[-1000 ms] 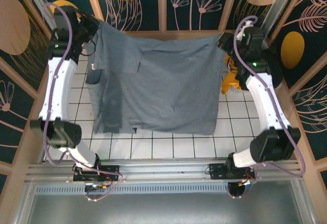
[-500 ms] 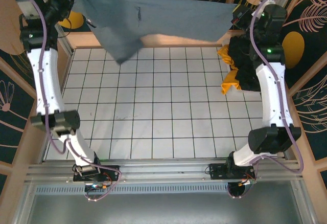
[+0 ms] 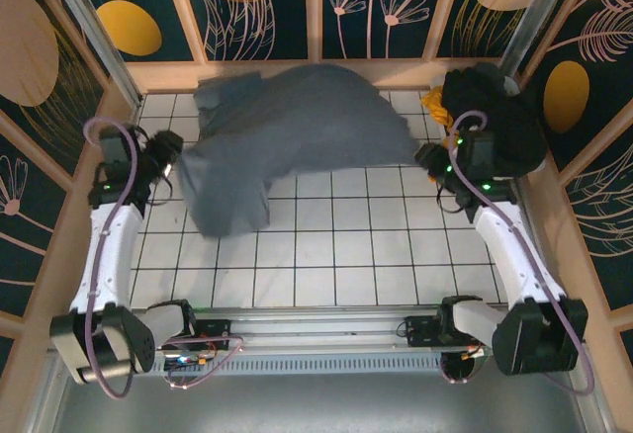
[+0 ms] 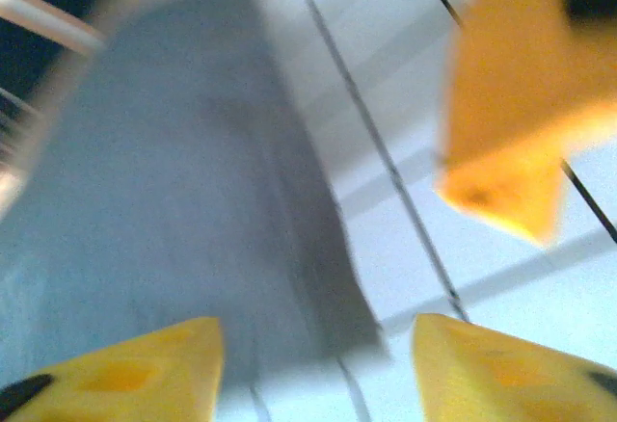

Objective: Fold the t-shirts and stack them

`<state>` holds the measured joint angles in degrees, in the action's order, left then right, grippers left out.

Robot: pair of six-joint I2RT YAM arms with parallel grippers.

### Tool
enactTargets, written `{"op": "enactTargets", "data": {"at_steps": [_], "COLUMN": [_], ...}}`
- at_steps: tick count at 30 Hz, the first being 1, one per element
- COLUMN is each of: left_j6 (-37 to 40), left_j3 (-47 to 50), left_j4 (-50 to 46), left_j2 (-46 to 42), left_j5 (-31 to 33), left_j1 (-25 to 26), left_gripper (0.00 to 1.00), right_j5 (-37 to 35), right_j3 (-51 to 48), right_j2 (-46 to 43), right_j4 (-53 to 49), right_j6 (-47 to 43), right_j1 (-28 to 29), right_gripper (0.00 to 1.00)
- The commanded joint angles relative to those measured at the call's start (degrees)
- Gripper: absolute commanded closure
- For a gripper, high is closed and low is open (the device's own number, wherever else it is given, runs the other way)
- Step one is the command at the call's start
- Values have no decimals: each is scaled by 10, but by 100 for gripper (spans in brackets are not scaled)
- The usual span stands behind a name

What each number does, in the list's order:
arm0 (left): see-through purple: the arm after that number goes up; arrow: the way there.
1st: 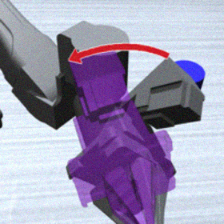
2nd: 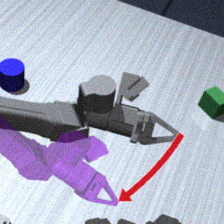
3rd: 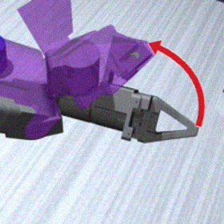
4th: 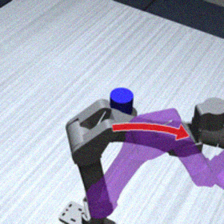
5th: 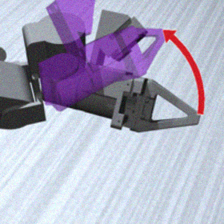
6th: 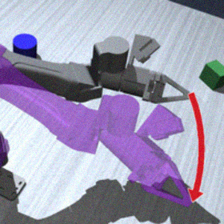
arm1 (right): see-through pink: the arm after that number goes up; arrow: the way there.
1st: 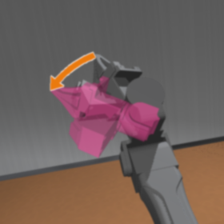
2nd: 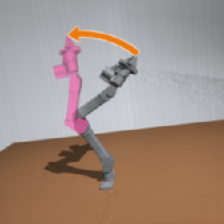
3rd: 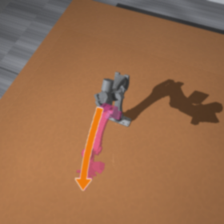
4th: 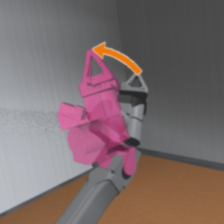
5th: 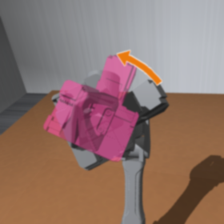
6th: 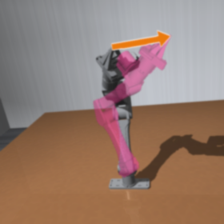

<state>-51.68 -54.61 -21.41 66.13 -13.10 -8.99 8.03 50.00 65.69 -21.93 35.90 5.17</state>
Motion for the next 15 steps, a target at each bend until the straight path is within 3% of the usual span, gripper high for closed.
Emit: {"op": "enactTargets", "data": {"at_steps": [1,9,15], "left_j6": [26,-21,-33], "left_j3": [39,72,49], "left_j4": [-41,-68,-5], "left_j2": [-9,-8,82], "left_j5": [31,37,13], "left_j1": [1,64,68], "left_gripper": [32,38,50], "right_j5": [-46,-109,-98], "right_j3": [-24,-36,5], "right_j2": [3,-5,98], "right_j4": [-59,-87,8], "right_j6": [16,44,42], "right_j1": [24,135,181], "right_gripper": [37,38,58]}}
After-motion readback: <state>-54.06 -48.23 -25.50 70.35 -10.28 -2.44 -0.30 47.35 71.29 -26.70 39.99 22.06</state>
